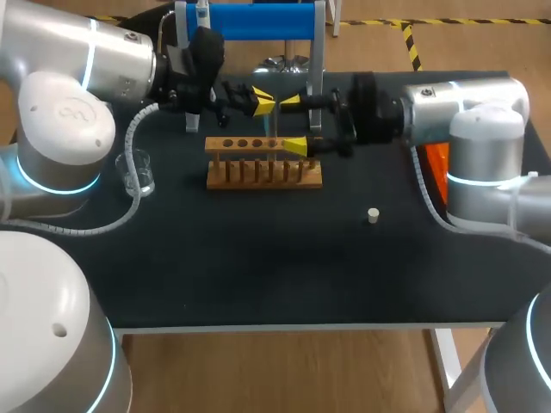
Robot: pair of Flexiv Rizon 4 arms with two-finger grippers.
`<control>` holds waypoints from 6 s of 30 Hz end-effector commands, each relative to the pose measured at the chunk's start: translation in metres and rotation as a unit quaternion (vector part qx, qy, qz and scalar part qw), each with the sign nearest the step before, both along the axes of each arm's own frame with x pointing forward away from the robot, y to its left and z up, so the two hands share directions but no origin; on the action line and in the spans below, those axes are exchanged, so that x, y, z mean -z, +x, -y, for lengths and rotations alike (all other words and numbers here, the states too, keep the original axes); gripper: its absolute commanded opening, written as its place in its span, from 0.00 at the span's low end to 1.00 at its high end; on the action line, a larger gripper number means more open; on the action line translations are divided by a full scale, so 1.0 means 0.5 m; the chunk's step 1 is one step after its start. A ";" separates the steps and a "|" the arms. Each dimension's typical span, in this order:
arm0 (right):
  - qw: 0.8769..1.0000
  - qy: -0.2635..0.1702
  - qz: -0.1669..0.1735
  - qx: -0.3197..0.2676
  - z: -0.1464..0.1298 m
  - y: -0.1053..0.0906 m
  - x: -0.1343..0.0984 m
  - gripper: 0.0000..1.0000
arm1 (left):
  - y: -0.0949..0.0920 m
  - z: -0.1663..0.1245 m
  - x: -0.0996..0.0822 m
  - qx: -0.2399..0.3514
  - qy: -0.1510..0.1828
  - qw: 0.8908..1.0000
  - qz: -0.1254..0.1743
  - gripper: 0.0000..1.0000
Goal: Invert the test tube, pick up the pipette, mount the tip to pipette, aspirate from beaker and dispense into the tube, eject the tip, return the pipette, and cap with the stopper.
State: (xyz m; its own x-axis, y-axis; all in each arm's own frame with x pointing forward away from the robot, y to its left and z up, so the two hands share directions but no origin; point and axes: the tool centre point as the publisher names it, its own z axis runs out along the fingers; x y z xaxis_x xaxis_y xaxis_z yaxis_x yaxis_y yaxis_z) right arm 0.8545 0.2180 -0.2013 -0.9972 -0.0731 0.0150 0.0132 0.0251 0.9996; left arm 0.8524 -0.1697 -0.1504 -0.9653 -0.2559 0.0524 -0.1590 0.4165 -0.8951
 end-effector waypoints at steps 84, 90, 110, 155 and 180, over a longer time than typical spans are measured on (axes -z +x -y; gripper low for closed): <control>0.999 0.005 -0.010 -0.049 0.016 -0.035 -0.004 0.00 | 0.002 0.000 -0.001 0.001 0.000 1.000 -0.001 1.00; 0.999 0.005 -0.016 -0.039 0.100 -0.047 0.016 0.00 | 0.002 0.000 -0.001 0.001 0.000 1.000 -0.001 1.00; 0.999 0.013 -0.027 -0.011 0.314 -0.087 0.064 0.00 | 0.002 0.000 -0.001 0.001 0.000 1.000 -0.001 1.00; 1.000 -0.003 -0.015 0.018 0.377 -0.102 0.086 0.00 | 0.017 -0.018 -0.002 -0.028 -0.008 0.999 0.021 1.00; 1.000 -0.003 -0.015 0.018 0.377 -0.102 0.086 0.00 | 0.252 -0.167 -0.005 -0.260 -0.041 0.961 0.083 1.00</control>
State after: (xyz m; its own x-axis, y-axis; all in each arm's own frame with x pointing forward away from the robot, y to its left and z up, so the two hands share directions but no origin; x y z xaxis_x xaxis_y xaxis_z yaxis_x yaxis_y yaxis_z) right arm 0.8048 0.0295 -0.2450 -0.9981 -0.0407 0.0454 0.0443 0.0285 0.9986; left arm 0.9685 -0.0754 -0.1458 -0.7370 -0.6744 -0.0454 -0.1573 0.2365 -0.9588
